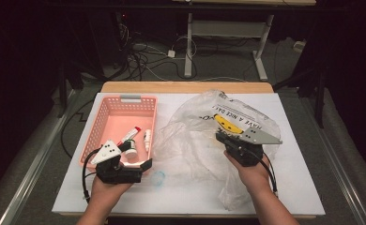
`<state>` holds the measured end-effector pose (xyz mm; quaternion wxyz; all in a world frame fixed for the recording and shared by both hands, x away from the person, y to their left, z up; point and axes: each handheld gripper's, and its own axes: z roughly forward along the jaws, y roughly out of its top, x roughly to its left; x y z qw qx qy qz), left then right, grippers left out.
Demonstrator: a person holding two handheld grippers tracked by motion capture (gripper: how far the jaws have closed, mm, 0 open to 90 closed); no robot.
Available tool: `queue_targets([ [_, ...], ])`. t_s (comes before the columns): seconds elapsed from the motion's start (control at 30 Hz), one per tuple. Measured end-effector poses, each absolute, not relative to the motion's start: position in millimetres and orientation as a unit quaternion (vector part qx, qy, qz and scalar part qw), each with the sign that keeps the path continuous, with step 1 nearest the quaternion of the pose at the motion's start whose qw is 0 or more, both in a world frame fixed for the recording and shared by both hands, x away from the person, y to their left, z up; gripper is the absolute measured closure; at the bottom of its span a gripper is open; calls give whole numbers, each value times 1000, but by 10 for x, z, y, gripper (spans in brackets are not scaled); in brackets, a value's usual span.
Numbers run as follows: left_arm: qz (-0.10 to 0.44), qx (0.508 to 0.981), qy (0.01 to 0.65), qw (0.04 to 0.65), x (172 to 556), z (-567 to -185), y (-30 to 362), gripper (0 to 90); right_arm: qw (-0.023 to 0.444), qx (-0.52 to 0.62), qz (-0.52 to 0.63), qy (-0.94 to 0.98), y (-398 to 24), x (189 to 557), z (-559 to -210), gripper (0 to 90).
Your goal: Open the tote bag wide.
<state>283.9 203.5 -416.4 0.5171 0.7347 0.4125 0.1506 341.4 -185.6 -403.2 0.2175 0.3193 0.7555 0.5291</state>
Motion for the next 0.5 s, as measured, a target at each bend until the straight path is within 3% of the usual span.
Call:
queue_targets([
  [0.5, 180, 713, 452, 504, 3206, -3975, 2243, 2, 212, 322, 539, 749, -1939, 3574, -4116, 900],
])
